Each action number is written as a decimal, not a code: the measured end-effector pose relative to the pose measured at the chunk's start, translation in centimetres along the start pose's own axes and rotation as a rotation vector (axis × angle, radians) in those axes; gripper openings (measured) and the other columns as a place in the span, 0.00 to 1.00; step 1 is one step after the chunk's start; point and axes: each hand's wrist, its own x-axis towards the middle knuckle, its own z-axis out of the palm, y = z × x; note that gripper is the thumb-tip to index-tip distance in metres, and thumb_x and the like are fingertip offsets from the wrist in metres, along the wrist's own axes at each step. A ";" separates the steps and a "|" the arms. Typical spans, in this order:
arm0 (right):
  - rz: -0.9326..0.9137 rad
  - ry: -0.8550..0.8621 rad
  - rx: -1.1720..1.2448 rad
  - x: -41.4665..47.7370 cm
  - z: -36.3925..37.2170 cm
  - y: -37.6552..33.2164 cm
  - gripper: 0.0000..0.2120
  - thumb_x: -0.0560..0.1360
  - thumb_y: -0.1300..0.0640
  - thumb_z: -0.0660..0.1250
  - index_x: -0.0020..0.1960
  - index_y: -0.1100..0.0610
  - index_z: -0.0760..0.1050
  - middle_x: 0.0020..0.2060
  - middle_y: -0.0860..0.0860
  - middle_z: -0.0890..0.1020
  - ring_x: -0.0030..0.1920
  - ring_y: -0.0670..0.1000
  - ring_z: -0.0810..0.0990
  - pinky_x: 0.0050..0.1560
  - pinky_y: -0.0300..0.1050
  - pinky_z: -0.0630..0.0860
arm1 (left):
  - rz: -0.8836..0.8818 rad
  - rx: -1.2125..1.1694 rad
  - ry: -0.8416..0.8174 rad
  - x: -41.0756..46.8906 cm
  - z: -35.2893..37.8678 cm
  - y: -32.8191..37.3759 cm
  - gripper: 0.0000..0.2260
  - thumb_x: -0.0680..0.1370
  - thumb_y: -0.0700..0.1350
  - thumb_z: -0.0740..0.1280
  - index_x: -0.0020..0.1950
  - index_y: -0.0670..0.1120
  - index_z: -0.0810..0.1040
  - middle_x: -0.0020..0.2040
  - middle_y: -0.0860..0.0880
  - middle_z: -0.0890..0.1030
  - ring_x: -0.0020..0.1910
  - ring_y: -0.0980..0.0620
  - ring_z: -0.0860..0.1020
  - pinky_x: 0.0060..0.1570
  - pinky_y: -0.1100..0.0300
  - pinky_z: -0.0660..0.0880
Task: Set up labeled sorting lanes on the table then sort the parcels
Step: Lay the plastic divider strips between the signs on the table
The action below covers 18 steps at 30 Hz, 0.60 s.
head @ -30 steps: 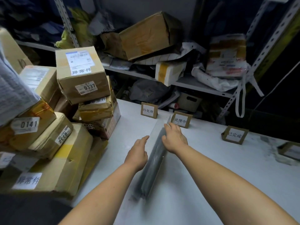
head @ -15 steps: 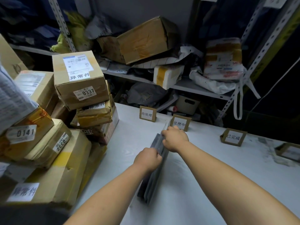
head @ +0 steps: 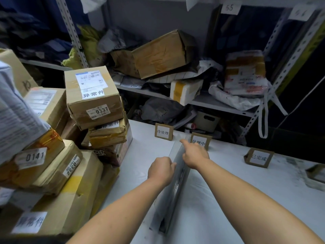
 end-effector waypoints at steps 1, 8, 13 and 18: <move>0.012 -0.008 0.024 0.0 0.0 0.2 0.32 0.81 0.58 0.57 0.82 0.45 0.52 0.64 0.58 0.79 0.64 0.60 0.76 0.58 0.52 0.75 | 0.027 0.034 0.013 0.2 -0.1 0.0 0.16 0.82 0.52 0.61 0.38 0.45 0.71 0.45 0.41 0.81 0.46 0.38 0.79 0.38 0.56 0.70; 0.086 0.038 0.103 1.2 0.3 1.2 0.26 0.80 0.45 0.59 0.76 0.50 0.63 0.67 0.56 0.77 0.65 0.59 0.76 0.58 0.53 0.77 | 0.152 0.122 0.131 2.8 -0.7 0.1 0.09 0.85 0.51 0.55 0.53 0.46 0.67 0.48 0.41 0.81 0.42 0.39 0.75 0.39 0.52 0.69; 0.061 0.048 0.160 1.1 1.8 1.5 0.33 0.75 0.52 0.68 0.78 0.50 0.61 0.70 0.54 0.66 0.72 0.56 0.64 0.65 0.52 0.74 | 0.086 0.266 0.114 4.6 0.3 -0.3 0.26 0.83 0.41 0.60 0.77 0.51 0.52 0.47 0.44 0.83 0.41 0.43 0.78 0.40 0.53 0.74; 0.039 0.090 0.263 1.3 3.1 2.4 0.35 0.73 0.54 0.70 0.77 0.49 0.62 0.68 0.51 0.61 0.72 0.55 0.57 0.62 0.49 0.74 | -0.040 0.147 0.144 5.2 1.3 -1.2 0.12 0.85 0.50 0.57 0.54 0.44 0.74 0.48 0.45 0.82 0.44 0.43 0.80 0.38 0.55 0.72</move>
